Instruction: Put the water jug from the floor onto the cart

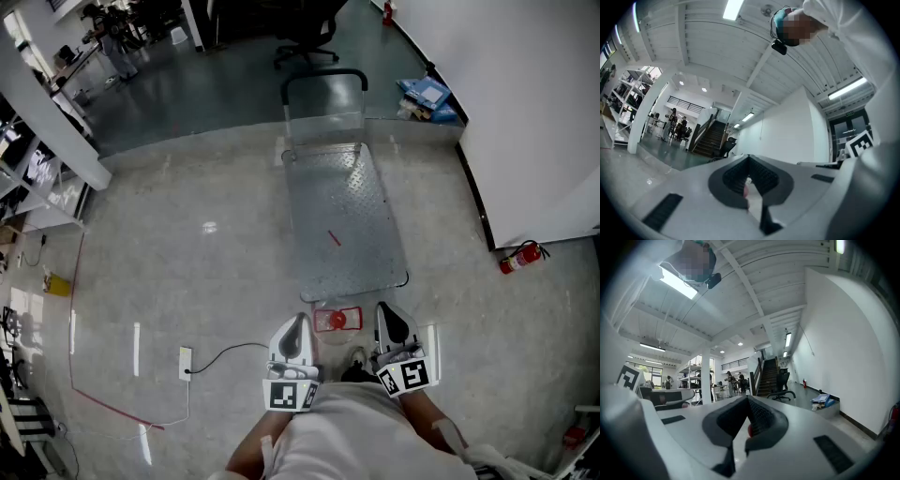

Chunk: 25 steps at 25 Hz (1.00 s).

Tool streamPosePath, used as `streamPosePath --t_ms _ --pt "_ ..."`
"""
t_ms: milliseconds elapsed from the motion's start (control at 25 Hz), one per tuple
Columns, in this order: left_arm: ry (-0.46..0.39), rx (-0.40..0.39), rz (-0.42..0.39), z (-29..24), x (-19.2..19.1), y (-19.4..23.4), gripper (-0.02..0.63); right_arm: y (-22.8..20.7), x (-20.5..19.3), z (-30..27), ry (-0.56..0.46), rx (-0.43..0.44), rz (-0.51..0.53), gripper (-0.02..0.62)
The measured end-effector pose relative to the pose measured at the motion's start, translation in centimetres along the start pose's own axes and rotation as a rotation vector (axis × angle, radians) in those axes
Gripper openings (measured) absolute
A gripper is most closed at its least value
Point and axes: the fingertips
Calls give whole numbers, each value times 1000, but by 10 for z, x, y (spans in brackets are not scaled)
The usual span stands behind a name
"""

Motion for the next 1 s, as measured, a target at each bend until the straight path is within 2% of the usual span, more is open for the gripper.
streamPosePath --t_ms 480,640,800,1000 --pt "4 -11 7 -1 -2 4 -2 2 -6 -6 7 -8 -6 11" --pt "6 -12 5 -3 -3 8 -2 -4 -21 -16 60 -23 29 13" --pt "18 -7 1 -8 -10 15 -2 -12 -65 -40 177 -5 50 14" --pt "26 -14 -10 -24 -19 25 -2 -28 -166 -75 392 7 29 15"
Point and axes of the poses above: the fingertips, and each gripper's own axes: z backward along the fingers, y to its left, x out of its top, and after that the axes turned 7 degrees about x, right-handed
